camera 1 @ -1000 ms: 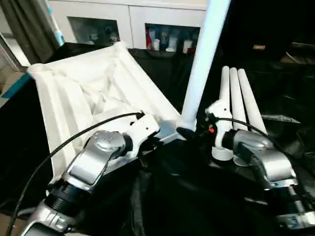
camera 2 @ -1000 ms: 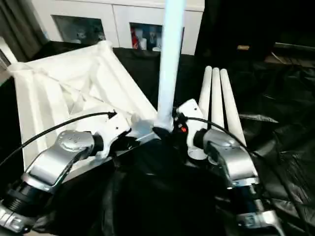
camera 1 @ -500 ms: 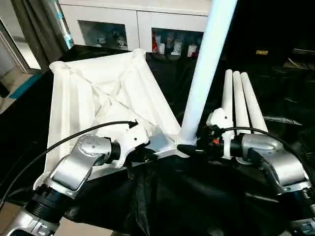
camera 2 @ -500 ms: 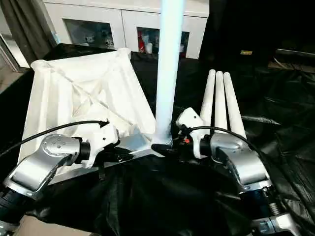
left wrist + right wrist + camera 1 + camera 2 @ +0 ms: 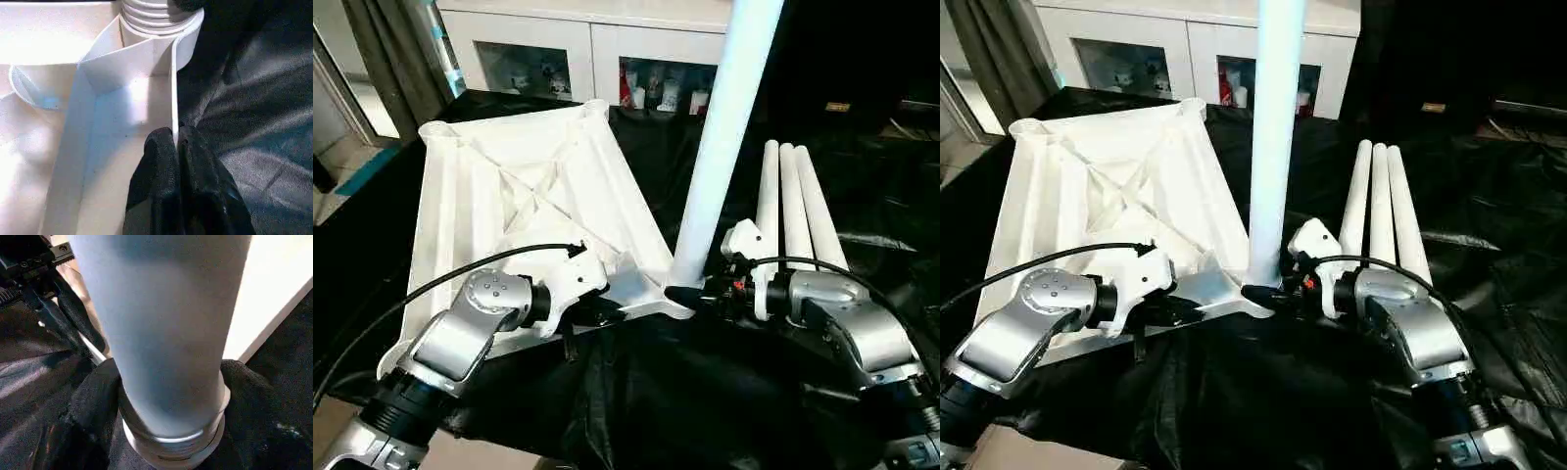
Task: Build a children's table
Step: Rotate leg to tighten
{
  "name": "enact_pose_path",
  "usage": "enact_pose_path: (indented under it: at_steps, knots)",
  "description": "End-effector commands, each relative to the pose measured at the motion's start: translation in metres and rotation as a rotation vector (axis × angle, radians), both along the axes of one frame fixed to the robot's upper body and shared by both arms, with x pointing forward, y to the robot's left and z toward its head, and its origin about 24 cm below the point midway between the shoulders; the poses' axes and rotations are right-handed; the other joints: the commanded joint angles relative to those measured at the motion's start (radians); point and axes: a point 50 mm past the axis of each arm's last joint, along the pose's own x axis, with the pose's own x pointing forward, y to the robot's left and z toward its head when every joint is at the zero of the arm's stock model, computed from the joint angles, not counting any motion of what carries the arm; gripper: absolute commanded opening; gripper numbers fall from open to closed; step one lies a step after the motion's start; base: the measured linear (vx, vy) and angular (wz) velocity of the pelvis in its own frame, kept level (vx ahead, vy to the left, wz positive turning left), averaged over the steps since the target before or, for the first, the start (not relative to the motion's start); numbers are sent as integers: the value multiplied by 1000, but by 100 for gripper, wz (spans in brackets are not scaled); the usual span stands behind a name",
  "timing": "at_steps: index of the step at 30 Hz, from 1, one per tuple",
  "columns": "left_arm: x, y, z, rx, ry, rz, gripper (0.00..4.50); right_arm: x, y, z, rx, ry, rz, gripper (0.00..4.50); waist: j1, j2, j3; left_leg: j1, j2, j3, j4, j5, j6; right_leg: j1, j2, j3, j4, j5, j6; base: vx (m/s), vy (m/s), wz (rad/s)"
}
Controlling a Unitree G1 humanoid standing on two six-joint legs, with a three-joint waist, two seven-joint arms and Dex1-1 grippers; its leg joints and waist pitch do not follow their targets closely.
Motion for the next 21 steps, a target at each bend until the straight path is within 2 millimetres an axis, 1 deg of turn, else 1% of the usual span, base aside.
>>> enact_pose_path:
  at_steps: [1, 3, 5, 8, 9, 10, 11, 12, 13, 14, 15, 16, 17, 18, 19, 20, 21]
  knots:
    - [3, -7, 17, -63, -79, -40, 0, -5, 4, -13, -14, 47, 4, 276, 1, -4, -89, 28, 42, -13, -58, -67, 64, 48, -49, 23, -51, 105, -294, 0, 0, 0]
    - [3, -7, 17, -63, -79, -37, 0, -6, 4, -15, -12, 52, -5, 275, 1, -4, -88, 28, 42, -13, -58, -75, 61, 48, -50, 24, -51, 96, -293, 0, 0, 0]
    - [6, -6, 16, -56, -83, -14, 0, -5, 5, -22, 6, 71, -50, 274, 0, -1, -86, 28, 42, -14, -60, -88, 55, 47, -50, 23, -52, 80, -293, 0, 0, 0]
    - [10, -6, 12, -46, -89, 29, 0, -3, 6, -33, 26, 94, -135, 273, -4, -2, -83, 29, 42, -15, -64, -141, 31, 44, -52, 25, -61, 6, -284, 0, 0, 0]
    - [13, -6, 10, -44, -94, 60, 0, -2, 8, -41, 34, 107, -193, 273, -9, 3, -81, 29, 42, -15, -67, -159, 19, 42, -52, 25, -64, -24, -278, 0, 0, 0]
    - [14, -8, 8, -47, -92, 83, 0, 0, 11, -48, 42, 123, -251, 273, -11, 2, -79, 30, 41, -15, -69, -174, 9, 41, -50, 24, -67, -44, -273, 0, 0, 0]
    - [15, -9, 7, -50, -91, 95, 0, 1, 13, -52, 47, 135, -287, 272, -18, 2, -77, 31, 41, -16, -74, -216, -8, 38, -53, 25, -72, -100, -267, 0, 0, 0]
    - [19, -12, 4, -49, -97, 132, 0, 5, 19, -60, 61, 155, -374, 272, -24, 1, -72, 31, 39, -19, -80, -264, -26, 39, -54, 25, -79, -181, -247, 0, 0, 0]
    - [20, -15, 3, -47, -102, 153, 0, 8, 22, -64, 69, 169, -424, 272, -26, 4, -71, 33, 39, -21, -83, -291, -37, 36, -56, 25, -80, -225, -238, 0, 0, 0]
    - [21, -15, 2, -45, -104, 160, 0, 9, 24, -66, 71, 174, -443, 272, -32, 3, -64, 38, 39, -24, -90, -353, -61, 34, -56, 25, -91, -327, -211, -53, -1, -8]
    - [24, -19, 0, -34, -108, 193, 0, 13, 32, -70, 73, 186, -503, 272, -37, 7, -60, 47, 39, -30, -93, -409, -78, 26, -58, 25, -99, -408, -188, -53, -1, -8]
    - [24, -19, 0, -34, -108, 193, 0, 13, 32, -70, 73, 186, -503, 272, -41, 6, -60, 51, 39, -31, -93, -432, -86, 24, -58, 25, -104, -433, -180, -54, -1, -5]
    - [26, -21, -2, -22, -113, 213, 0, 16, 36, -72, 67, 194, -543, 272, -46, 9, -58, 53, 40, -35, -96, -459, -92, 21, -60, 25, -108, -461, -169, -54, 5, -6]
    - [27, -23, -3, -15, -114, 224, 0, 18, 38, -73, 61, 194, -562, 272, -49, 8, -59, 54, 39, -37, -97, -467, -94, 23, -59, 23, -111, -468, -164, -54, 5, -6]
    - [30, -28, -4, 2, -121, 264, 0, 24, 44, -75, 45, 196, -622, 272, -52, 8, -57, 50, 38, -39, -101, -467, -94, 23, -59, 22, -112, -470, -156, -53, 13, -9]
    - [32, -36, -4, 2, -128, 292, 0, 30, 51, -74, 38, 203, -668, 272, -59, 8, -55, 51, 37, -41, -102, -489, -102, 21, -58, 19, -115, -491, -151, -56, 18, -11]
    - [33, -40, -4, -1, -129, 299, 0, 32, 55, -73, 36, 204, -682, 272, -61, 8, -54, 54, 36, -43, -102, -505, -106, 18, -58, 18, -116, -507, -148, -56, 18, -11]
